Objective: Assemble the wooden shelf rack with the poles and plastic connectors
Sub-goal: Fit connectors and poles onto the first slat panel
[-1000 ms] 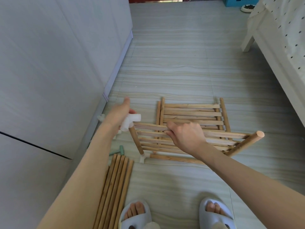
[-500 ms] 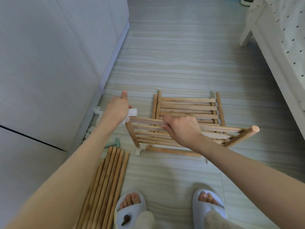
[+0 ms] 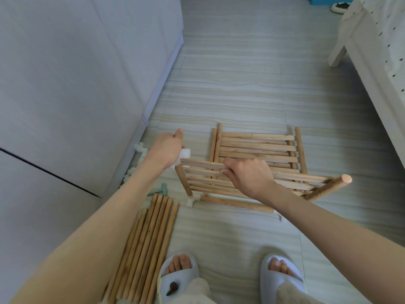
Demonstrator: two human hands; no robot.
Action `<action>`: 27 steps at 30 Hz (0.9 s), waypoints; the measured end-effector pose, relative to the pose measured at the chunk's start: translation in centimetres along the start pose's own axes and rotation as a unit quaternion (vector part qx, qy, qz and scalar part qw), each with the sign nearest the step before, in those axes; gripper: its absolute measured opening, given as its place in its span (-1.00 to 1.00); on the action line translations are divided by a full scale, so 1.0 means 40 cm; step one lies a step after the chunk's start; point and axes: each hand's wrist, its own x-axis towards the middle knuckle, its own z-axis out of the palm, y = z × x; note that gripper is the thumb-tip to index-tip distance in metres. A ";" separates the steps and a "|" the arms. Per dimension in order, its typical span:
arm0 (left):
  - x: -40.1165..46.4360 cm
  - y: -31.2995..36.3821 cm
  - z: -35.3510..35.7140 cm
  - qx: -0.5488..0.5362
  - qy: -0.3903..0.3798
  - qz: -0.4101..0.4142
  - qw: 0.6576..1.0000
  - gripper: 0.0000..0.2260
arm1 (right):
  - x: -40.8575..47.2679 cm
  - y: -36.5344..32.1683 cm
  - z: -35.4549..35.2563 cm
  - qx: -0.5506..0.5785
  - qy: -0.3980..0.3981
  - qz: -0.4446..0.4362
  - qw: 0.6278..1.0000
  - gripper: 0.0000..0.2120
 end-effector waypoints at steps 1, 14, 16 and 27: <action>0.000 0.001 -0.002 0.016 -0.002 0.015 1.000 -0.46 | 0.001 0.001 -0.001 0.000 -0.002 0.000 1.000 -0.74; -0.028 -0.004 0.037 0.022 0.101 0.020 0.994 -0.58 | 0.012 0.009 0.009 -0.019 0.002 0.005 1.000 -0.72; -0.034 -0.013 0.039 -0.022 0.100 0.034 0.994 -0.54 | 0.011 0.011 0.012 -0.027 0.001 0.000 1.000 -0.72; -0.018 -0.022 0.015 -0.035 0.023 0.076 0.996 -0.64 | 0.013 0.013 0.013 -0.012 0.000 -0.003 1.000 -0.76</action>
